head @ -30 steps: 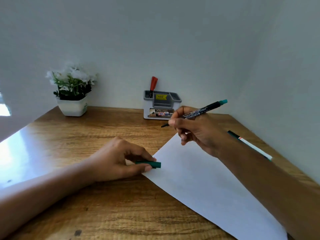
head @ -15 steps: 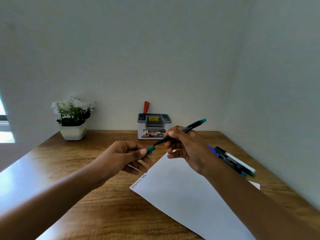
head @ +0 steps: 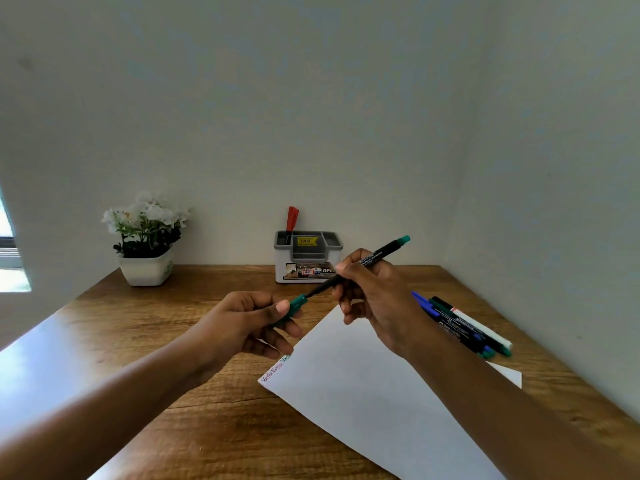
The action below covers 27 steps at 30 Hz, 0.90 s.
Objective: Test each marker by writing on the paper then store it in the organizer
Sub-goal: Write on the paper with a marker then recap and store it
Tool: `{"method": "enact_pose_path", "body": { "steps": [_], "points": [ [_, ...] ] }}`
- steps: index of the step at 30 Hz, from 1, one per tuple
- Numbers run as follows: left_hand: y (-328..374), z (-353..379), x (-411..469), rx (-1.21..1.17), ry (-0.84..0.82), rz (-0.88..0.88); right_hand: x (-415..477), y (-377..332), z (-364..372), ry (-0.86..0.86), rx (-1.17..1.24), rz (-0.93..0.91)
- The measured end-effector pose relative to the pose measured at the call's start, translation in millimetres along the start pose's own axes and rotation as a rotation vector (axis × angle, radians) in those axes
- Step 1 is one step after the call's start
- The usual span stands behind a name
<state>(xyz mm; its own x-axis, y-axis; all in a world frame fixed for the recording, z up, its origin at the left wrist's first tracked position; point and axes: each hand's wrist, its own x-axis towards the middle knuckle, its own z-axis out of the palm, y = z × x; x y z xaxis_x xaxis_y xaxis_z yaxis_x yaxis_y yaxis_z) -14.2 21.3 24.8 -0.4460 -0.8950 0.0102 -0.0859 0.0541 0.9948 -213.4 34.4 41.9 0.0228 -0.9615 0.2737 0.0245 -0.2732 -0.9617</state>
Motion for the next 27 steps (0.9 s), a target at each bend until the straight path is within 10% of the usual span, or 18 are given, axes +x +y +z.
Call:
{"method": "enact_pose_path", "body": {
  "steps": [27],
  "points": [
    [-14,-10,-2,-0.243,-0.116,-0.062,-16,14,30,-0.107,-0.126,0.084]
  ]
}}
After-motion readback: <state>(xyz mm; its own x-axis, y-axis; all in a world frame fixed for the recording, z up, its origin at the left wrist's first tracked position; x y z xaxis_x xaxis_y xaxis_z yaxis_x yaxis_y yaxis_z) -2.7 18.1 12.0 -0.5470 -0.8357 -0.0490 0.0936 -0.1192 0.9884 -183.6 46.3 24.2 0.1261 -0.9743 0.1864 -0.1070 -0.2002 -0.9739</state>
